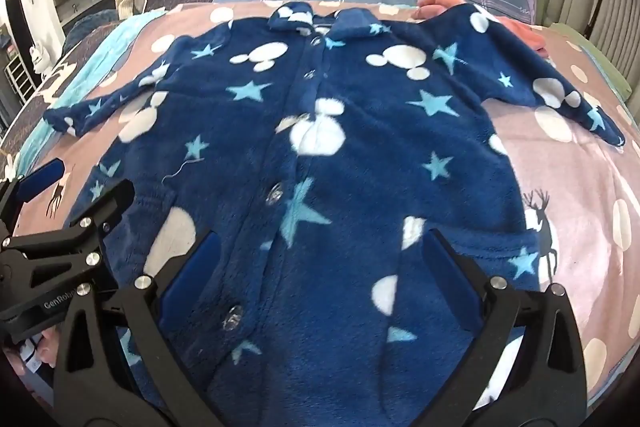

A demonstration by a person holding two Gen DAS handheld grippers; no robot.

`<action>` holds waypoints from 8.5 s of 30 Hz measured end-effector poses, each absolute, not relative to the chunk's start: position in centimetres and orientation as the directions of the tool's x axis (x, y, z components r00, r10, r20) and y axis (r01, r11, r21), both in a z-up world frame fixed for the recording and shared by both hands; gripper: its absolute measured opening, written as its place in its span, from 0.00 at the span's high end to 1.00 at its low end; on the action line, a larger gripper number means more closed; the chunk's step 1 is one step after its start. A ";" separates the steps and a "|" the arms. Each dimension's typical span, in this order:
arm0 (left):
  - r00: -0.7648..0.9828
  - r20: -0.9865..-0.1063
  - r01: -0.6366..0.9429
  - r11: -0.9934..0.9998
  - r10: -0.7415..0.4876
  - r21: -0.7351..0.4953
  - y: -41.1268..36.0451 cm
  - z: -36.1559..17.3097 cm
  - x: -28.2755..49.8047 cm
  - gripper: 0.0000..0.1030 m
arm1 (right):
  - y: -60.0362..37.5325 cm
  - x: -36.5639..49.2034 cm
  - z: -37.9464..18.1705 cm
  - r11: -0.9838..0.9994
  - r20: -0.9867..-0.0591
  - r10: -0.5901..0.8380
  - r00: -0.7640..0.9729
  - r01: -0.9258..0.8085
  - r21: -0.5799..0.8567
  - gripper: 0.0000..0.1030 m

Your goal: Fold small clothes

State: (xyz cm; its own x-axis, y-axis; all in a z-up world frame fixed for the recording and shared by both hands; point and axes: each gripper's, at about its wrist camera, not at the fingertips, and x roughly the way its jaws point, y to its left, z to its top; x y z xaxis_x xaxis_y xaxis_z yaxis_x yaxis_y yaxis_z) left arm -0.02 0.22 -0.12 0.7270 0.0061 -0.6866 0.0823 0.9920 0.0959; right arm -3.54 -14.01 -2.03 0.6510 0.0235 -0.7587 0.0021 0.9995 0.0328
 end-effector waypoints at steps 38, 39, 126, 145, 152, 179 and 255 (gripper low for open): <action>0.733 -0.680 -0.006 1.000 0.023 0.028 5.2 -1.3 -0.4 0.01 | -10.8 -3.0 -2.2 0.998 -0.765 0.015 0.644 -0.054 -0.026 0.02; 0.733 -0.679 -0.005 0.999 0.026 0.033 5.2 -1.3 -0.4 0.01 | -10.8 -3.0 -2.2 0.998 -0.765 0.013 0.644 -0.053 -0.027 0.02; 0.614 -0.775 -0.191 0.981 0.149 0.037 10.8 -4.0 24.1 0.10 | -16.0 25.4 -4.2 0.852 -0.726 0.483 0.489 -0.072 0.519 0.91; 0.666 -0.733 -0.057 0.989 0.137 0.133 8.2 -2.7 19.8 0.09 | -31.4 17.0 -2.2 0.936 -0.756 0.157 0.636 0.148 0.320 0.78; 0.769 -0.638 0.044 0.999 -0.033 0.001 6.1 2.9 16.4 0.71 | -29.0 13.1 -0.2 0.892 -0.654 0.393 0.647 -0.095 0.442 0.78; 0.677 -0.733 0.105 0.977 0.066 0.185 -2.5 -5.2 22.1 0.62 | -65.1 -0.9 -5.1 0.364 -0.505 -0.012 0.863 0.474 0.802 0.46; 0.702 -0.708 0.210 0.972 -0.079 0.100 -0.1 -4.2 22.9 0.31 | -29.7 14.6 -5.4 0.960 -0.726 0.153 0.671 0.074 0.271 0.73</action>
